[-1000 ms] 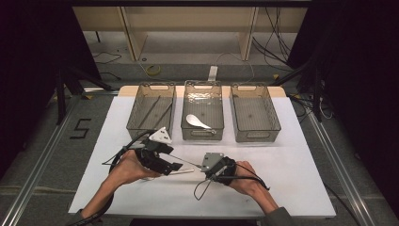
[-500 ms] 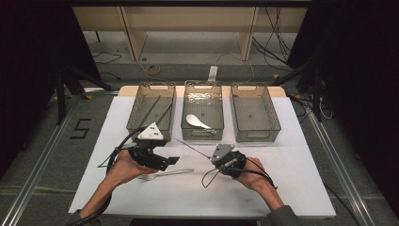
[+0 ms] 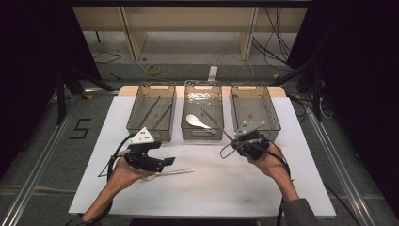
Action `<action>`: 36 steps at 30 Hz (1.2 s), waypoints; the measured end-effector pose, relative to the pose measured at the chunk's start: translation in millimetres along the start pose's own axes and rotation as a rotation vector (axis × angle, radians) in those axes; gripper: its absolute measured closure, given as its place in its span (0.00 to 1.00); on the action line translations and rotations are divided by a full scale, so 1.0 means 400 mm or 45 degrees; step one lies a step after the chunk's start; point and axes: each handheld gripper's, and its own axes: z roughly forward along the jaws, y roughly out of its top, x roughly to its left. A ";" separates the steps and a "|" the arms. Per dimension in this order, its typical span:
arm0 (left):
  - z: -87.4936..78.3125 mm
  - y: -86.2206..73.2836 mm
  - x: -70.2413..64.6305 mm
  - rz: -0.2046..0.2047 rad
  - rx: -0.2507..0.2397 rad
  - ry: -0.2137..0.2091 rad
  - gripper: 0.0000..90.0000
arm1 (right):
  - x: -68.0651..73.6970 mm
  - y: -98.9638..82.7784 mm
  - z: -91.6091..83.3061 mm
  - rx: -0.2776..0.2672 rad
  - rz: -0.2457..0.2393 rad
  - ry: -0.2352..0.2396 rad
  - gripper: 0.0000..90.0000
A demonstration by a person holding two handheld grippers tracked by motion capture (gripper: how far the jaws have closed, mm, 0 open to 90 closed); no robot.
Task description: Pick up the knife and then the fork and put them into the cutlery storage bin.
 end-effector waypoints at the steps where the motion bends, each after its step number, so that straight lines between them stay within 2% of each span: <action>1: 0.000 -0.004 0.003 -0.008 0.005 0.000 0.19 | -0.015 0.006 -0.006 0.000 0.019 -0.008 0.94; 3: 0.002 -0.011 0.004 -0.015 0.015 0.009 0.18 | -0.046 0.020 -0.016 -0.001 0.057 -0.024 0.94; 8: 0.002 -0.017 0.001 0.007 0.032 0.008 0.18 | -0.126 0.050 -0.018 0.016 0.126 -0.063 0.94; 12: 0.004 -0.019 0.002 -0.005 0.037 0.014 0.18 | -0.184 0.069 -0.002 0.048 0.208 -0.094 0.94; 16: 0.003 -0.019 0.003 0.006 0.037 0.013 0.18 | -0.229 0.085 0.029 0.086 0.283 -0.126 0.94; 22: -0.003 -0.019 0.000 0.006 -0.028 0.019 0.18 | -0.270 0.106 0.078 0.133 0.373 -0.149 0.94; 28: -0.010 -0.018 0.002 -0.013 -0.086 0.011 0.18 | -0.295 0.100 0.122 0.173 0.457 -0.170 0.94; 31: -0.011 -0.018 0.003 -0.023 -0.091 0.001 0.18 | -0.304 0.097 0.131 0.176 0.495 -0.183 0.93; 34: -0.005 -0.018 0.000 -0.001 -0.061 -0.001 0.18 | -0.310 0.094 0.136 0.183 0.533 -0.196 0.93; 36: -0.004 -0.018 -0.002 -0.004 -0.070 -0.002 0.18 | -0.314 0.092 0.142 0.193 0.549 -0.201 0.93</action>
